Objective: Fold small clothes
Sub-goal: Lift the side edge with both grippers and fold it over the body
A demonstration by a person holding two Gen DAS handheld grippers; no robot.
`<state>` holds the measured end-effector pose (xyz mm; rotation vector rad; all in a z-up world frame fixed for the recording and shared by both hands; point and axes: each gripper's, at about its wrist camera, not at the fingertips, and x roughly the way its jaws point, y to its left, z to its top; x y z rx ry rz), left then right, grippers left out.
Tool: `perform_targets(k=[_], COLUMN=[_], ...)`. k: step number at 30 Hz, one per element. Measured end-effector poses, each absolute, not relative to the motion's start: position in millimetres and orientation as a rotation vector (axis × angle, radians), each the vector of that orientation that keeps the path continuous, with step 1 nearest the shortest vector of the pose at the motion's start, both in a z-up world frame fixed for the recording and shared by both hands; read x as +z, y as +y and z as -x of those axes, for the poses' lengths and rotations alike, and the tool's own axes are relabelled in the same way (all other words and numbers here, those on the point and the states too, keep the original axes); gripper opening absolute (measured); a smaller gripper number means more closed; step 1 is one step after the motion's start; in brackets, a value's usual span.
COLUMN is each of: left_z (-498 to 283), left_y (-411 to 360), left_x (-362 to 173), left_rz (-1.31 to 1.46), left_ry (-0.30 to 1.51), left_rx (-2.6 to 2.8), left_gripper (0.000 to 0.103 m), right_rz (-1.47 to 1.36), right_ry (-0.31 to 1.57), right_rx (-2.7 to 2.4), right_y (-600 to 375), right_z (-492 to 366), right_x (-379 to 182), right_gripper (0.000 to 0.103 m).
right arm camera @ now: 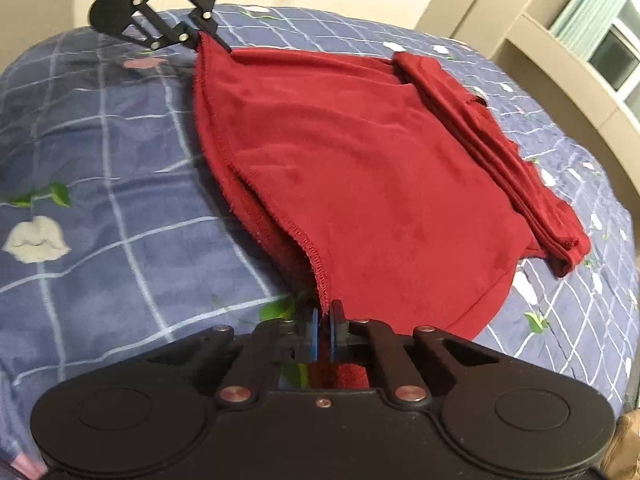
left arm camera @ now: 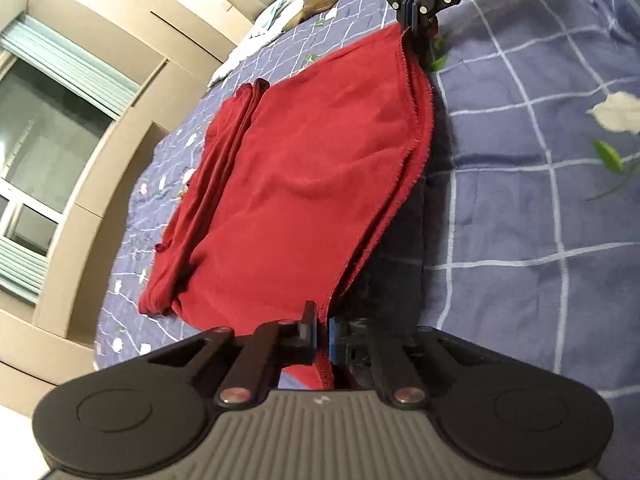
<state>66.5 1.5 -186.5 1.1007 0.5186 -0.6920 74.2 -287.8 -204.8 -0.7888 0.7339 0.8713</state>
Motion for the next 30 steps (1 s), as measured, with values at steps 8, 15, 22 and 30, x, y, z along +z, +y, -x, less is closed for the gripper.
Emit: perform_targets(k=[8,15,22,30], left_z=[-67.8,-58.3,-80.7,-91.9], left_y=[10.2,11.1,5.7,8.1], left_x=[-163.7,-161.1,-154.1,-142.3], left_rz=[-1.085,-1.053,-0.975,-0.837], left_ry=[0.581,0.642,0.721,0.791], left_rx=[-0.762,-0.769,-0.750,-0.726], left_gripper=[0.002,0.002,0.003,0.003], right_rz=[0.817,0.824,0.699,0.571], right_ry=[0.795,0.833,0.909,0.977], right_rx=[1.016,1.081,1.053,1.021], right_y=[-293.2,-298.4,-304.0,-308.5], right_z=[-79.0,-72.4,-87.9,-102.7], right_x=[-181.9,-180.8,-172.7,-163.5], right_gripper=[0.004,0.004,0.004,0.004])
